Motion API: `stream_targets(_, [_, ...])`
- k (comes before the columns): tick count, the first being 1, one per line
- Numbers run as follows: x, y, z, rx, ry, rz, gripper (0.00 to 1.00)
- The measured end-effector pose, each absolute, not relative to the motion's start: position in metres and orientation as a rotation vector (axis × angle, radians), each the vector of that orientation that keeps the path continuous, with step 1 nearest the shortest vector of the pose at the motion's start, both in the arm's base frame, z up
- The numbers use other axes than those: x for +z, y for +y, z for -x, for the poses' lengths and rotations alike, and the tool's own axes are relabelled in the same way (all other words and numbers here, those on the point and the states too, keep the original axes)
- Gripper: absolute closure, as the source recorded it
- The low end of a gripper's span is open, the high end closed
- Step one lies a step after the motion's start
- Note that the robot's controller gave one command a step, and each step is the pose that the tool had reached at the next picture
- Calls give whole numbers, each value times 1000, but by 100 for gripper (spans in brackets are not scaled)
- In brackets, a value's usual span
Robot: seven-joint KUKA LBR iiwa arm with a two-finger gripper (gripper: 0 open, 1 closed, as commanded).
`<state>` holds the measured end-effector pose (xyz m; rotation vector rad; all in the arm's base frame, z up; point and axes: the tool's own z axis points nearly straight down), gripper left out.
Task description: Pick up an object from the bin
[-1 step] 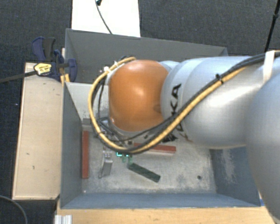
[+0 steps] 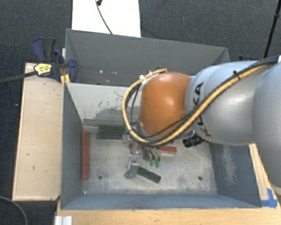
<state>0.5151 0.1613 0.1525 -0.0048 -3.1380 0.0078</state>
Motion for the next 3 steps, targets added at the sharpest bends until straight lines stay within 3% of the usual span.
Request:
stream_targets(1, [70,91,-480,-1,-3128,334,0])
stream_targets(2, [70,92,-479,-2,-3125,337,100])
stream_targets(3, [253,85,-494,0,-3132,-337,100])
